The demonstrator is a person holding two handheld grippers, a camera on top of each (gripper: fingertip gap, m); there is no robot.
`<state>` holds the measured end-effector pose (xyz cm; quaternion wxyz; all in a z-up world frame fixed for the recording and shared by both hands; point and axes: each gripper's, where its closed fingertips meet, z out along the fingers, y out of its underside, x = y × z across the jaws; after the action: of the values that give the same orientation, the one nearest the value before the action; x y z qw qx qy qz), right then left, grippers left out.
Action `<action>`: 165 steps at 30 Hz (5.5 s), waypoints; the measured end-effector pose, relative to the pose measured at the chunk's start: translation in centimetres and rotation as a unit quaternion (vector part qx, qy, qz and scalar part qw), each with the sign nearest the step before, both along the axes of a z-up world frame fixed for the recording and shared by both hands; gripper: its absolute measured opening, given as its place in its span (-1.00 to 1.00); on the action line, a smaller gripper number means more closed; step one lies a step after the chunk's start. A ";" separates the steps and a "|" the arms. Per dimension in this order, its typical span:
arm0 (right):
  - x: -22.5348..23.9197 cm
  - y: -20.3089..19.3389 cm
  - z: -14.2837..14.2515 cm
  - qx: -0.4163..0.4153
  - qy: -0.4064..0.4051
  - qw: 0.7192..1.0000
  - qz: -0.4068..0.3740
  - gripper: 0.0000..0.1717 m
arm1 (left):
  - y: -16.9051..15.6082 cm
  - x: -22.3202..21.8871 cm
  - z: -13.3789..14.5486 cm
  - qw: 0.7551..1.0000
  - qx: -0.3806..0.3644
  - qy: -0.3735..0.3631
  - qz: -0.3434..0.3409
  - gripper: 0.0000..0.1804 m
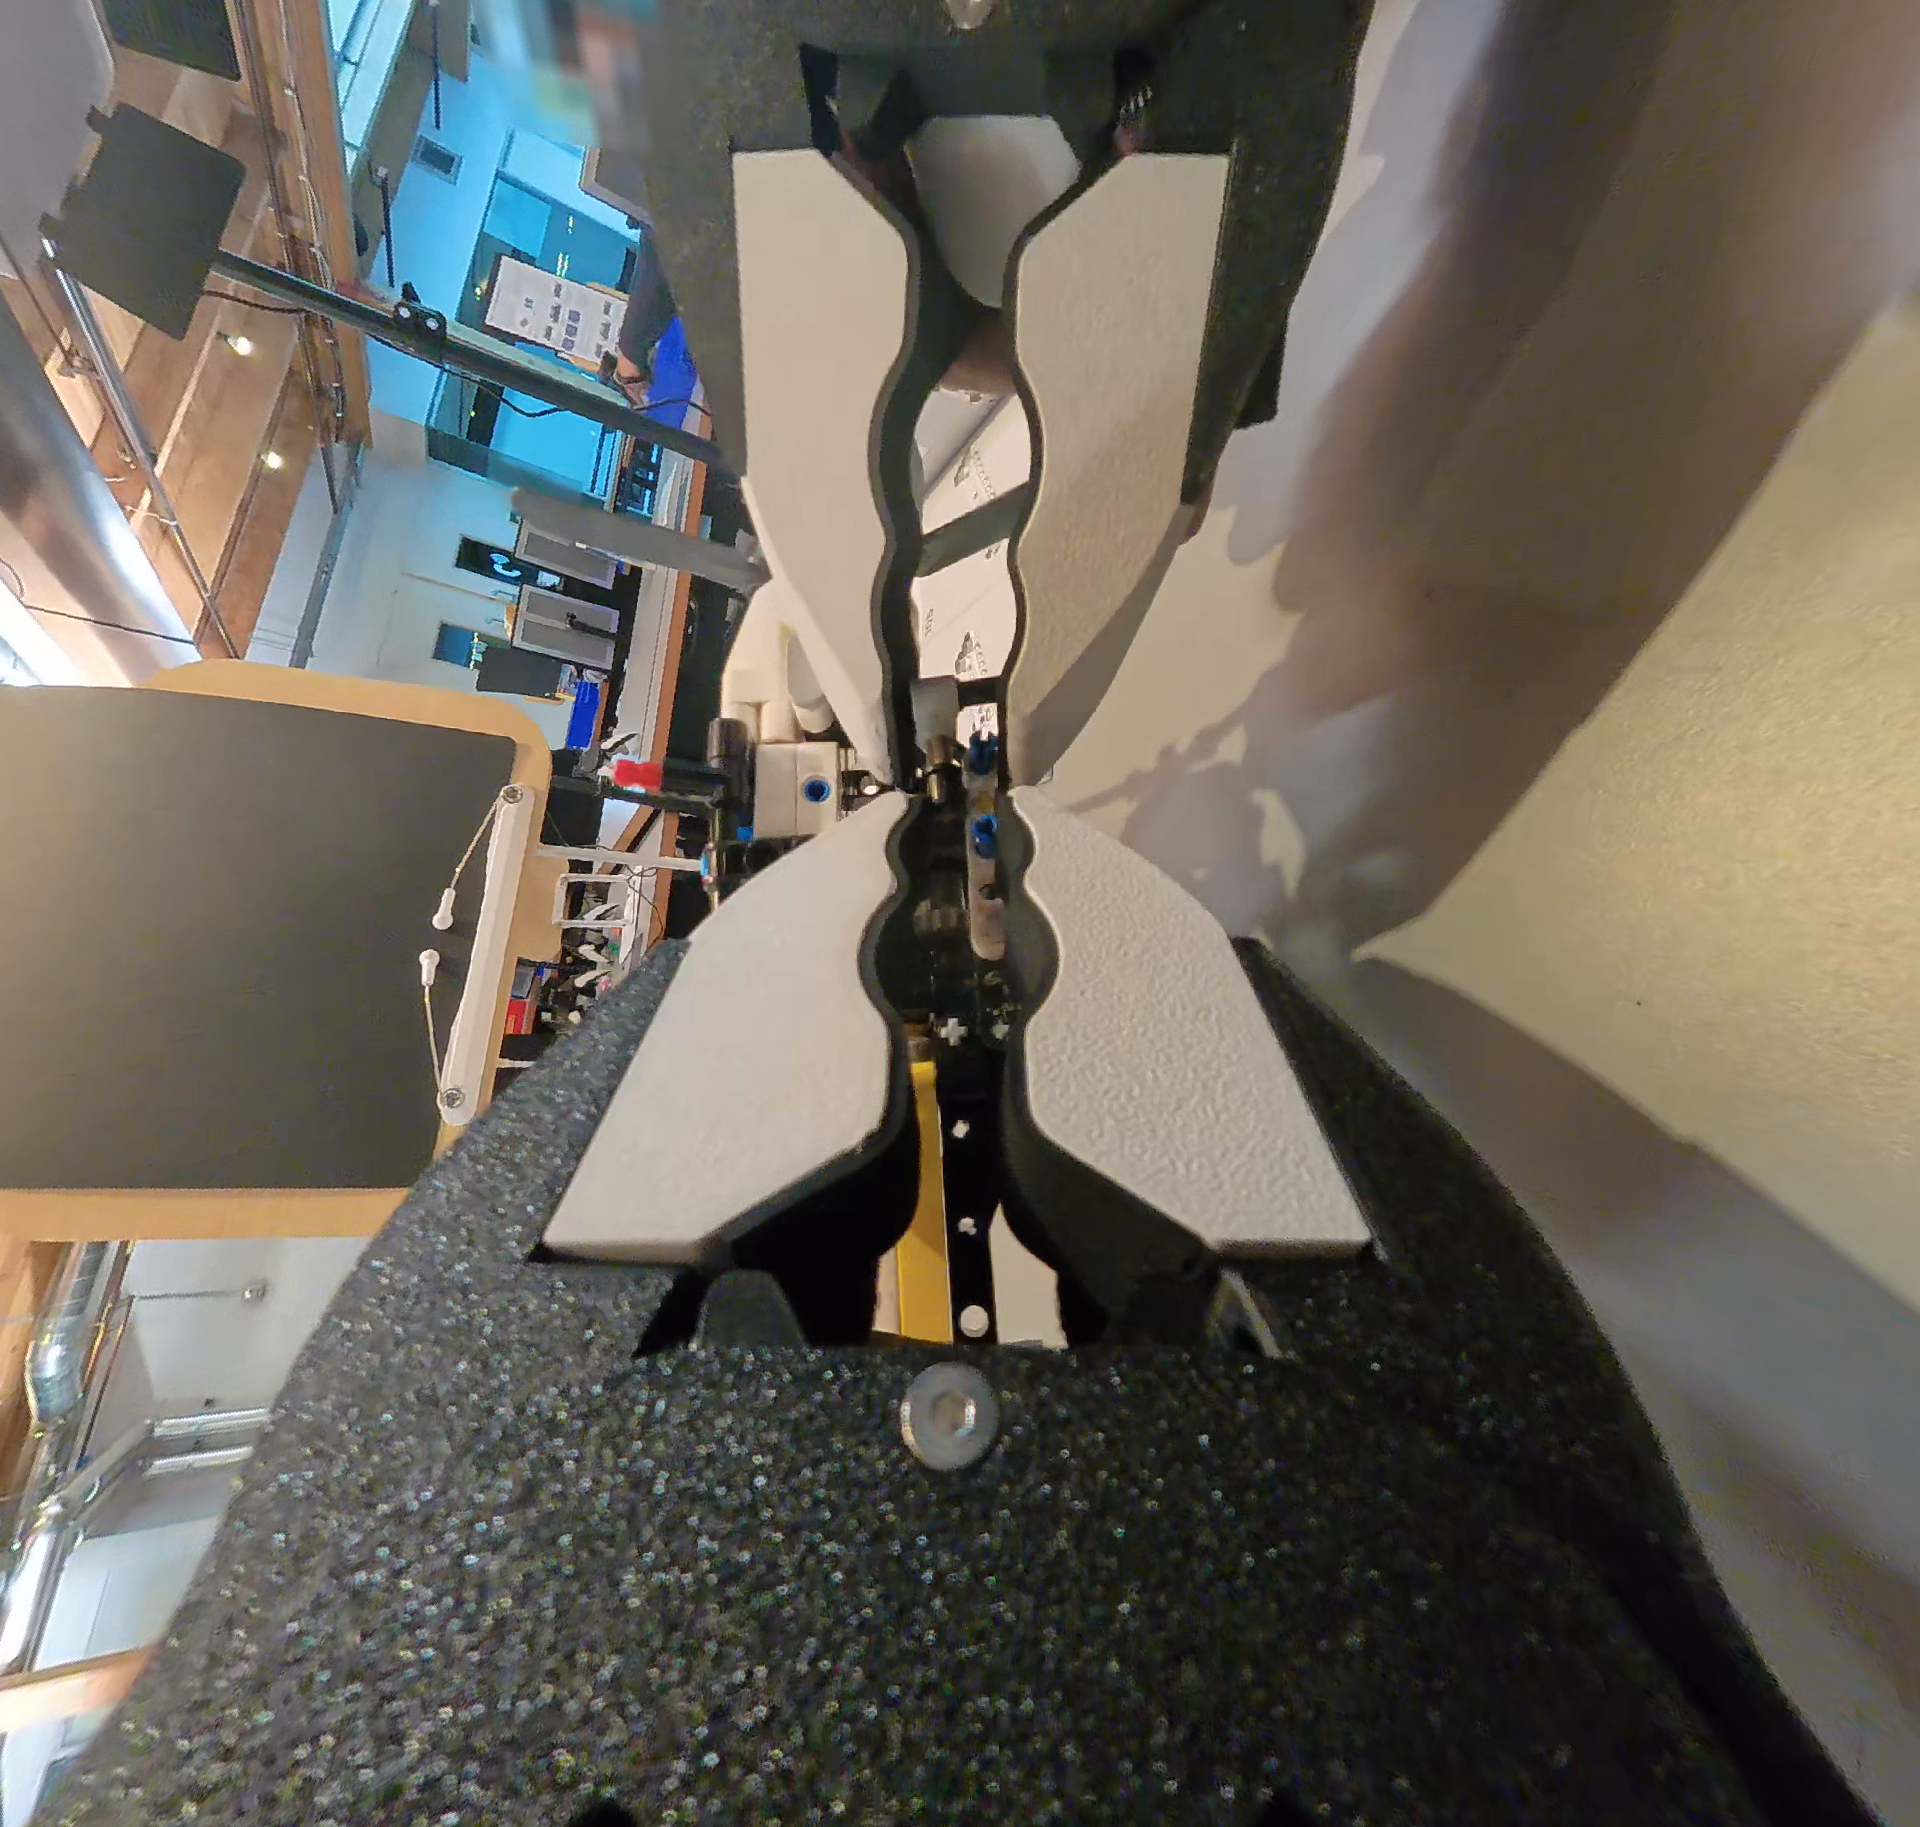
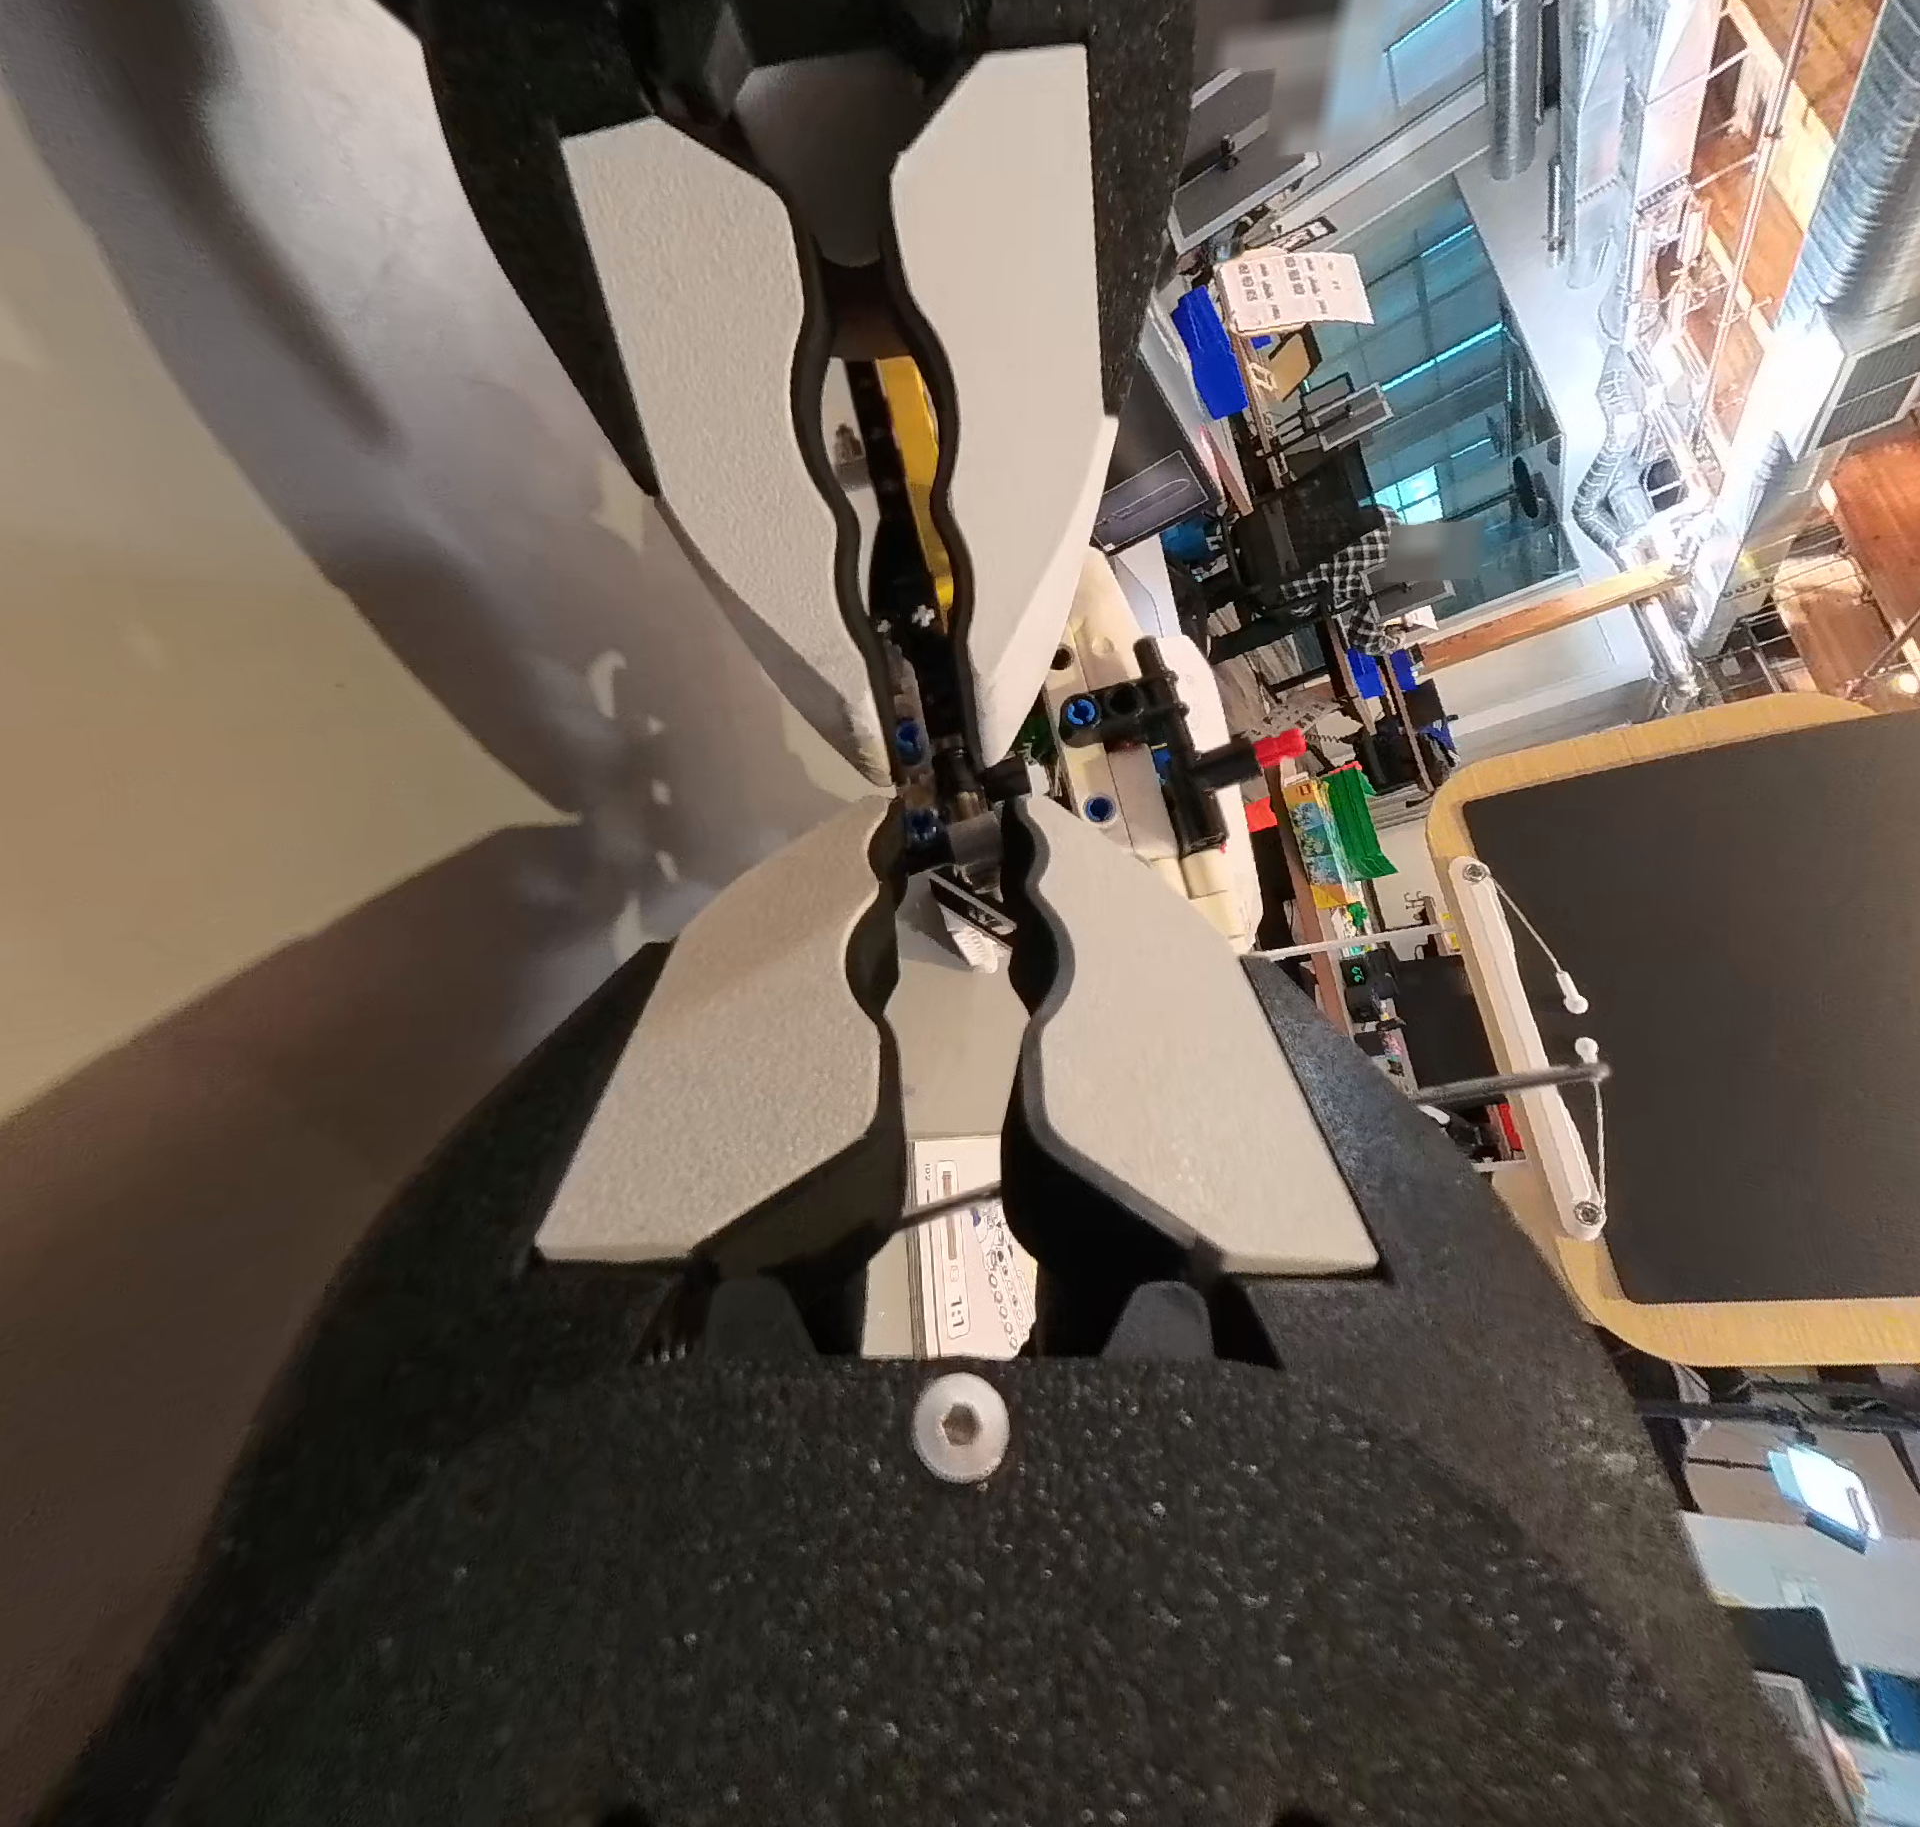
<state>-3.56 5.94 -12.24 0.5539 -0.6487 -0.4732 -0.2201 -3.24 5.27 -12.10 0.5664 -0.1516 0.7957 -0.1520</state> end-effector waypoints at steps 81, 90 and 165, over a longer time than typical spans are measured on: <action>-5.0 4.0 -3.0 0.046 -0.065 0.995 0.052 -0.79 | -8.5 -10.2 -5.6 0.892 -0.386 0.235 -0.017 -0.64; -4.2 3.2 -3.3 0.044 -0.064 0.995 0.061 -0.79 | -10.8 -9.7 -8.6 0.897 -0.327 0.296 0.018 -0.64; -4.8 0.6 1.4 0.022 0.017 0.997 0.068 -0.80 | 0.7 -3.7 0.9 0.987 0.123 -0.047 0.093 -0.70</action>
<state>-8.38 6.54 -10.80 0.5899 -0.6063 -0.5018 -0.1806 -6.90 6.01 -11.17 0.6293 -0.1467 0.7632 -0.0071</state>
